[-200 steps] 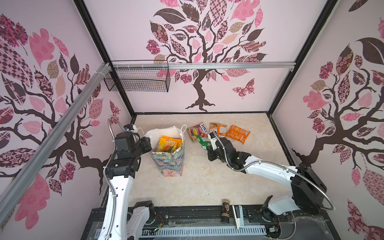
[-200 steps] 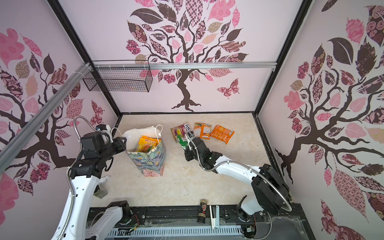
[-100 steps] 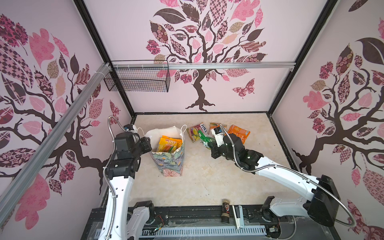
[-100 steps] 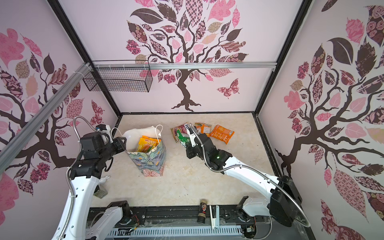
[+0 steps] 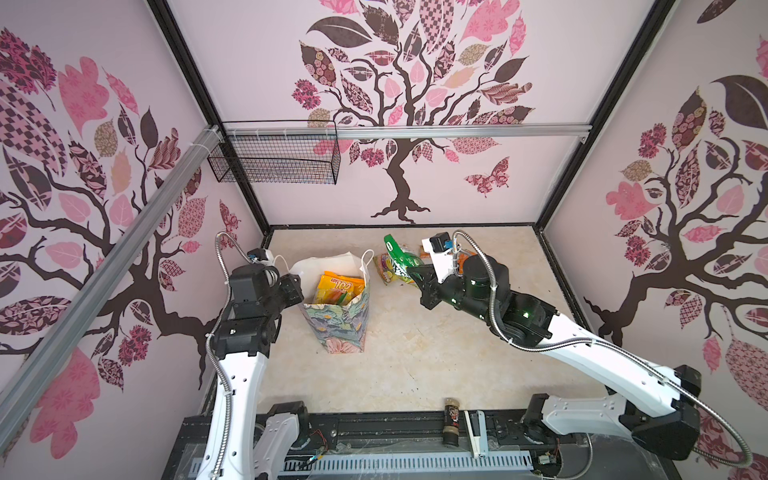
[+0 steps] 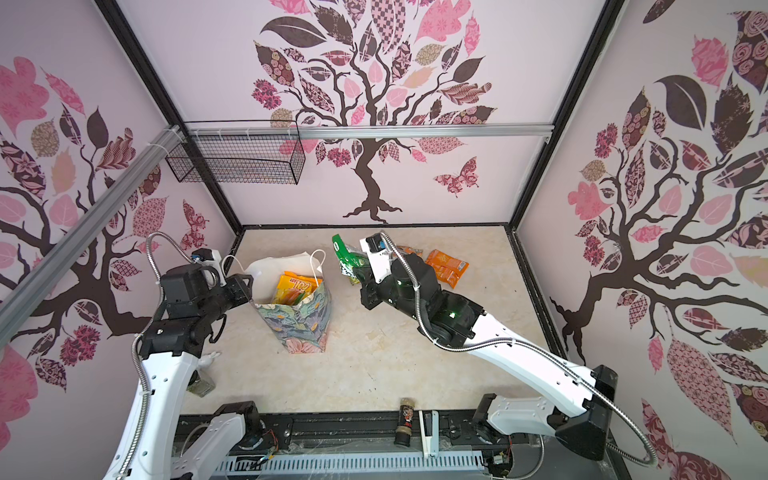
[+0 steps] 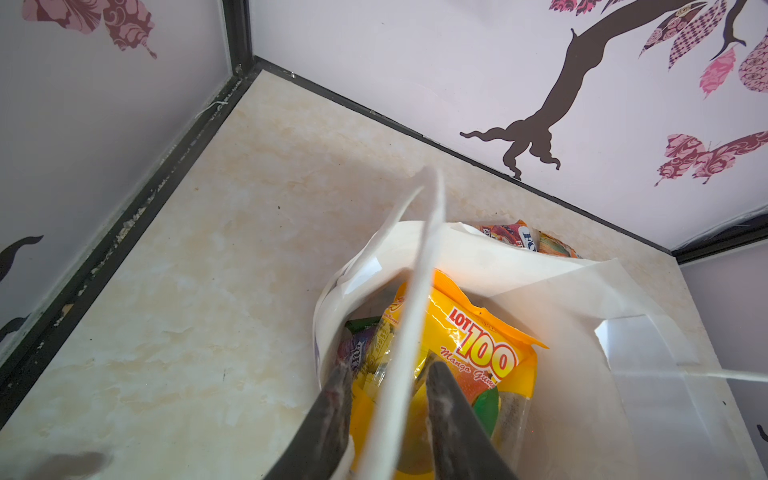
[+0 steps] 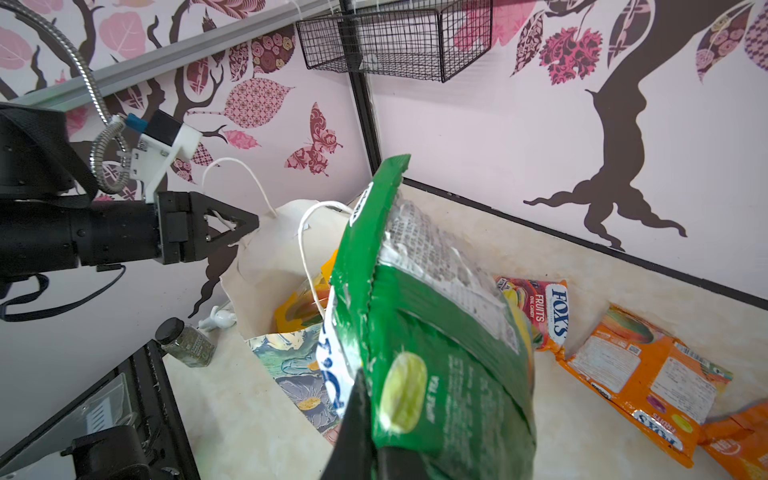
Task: Place the snacks into the paper bag
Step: 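Lift the green tea candy bag with the right gripper, then carry the green bag over the paper bag opening with the right gripper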
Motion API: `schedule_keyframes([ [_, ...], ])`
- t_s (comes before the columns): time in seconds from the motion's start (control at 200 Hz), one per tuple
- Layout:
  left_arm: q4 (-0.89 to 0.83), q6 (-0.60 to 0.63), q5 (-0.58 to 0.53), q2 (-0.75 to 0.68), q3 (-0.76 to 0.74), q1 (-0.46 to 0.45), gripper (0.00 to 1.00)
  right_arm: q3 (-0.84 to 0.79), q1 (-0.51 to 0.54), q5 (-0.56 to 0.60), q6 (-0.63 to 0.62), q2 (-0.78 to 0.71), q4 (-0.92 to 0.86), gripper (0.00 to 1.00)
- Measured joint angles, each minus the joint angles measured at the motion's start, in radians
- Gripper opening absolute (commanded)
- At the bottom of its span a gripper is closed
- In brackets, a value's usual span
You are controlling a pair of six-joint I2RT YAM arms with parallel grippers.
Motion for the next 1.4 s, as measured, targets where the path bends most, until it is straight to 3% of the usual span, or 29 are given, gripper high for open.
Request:
schedule_keyframes([
  [0.475, 0.000, 0.000, 0.000, 0.000, 0.000, 0.003, 0.35, 0.278, 0.056, 0.007, -0.060, 0.109, -0.058, 0.00],
  [0.955, 0.000, 0.000, 0.000, -0.003, -0.001, 0.007, 0.35, 0.634, 0.234, -0.011, -0.151, 0.391, -0.154, 0.00],
  [1.395, 0.001, -0.001, 0.000, -0.027, -0.008, 0.009, 0.34, 0.850, 0.249, 0.028, -0.156, 0.639, -0.245, 0.00],
])
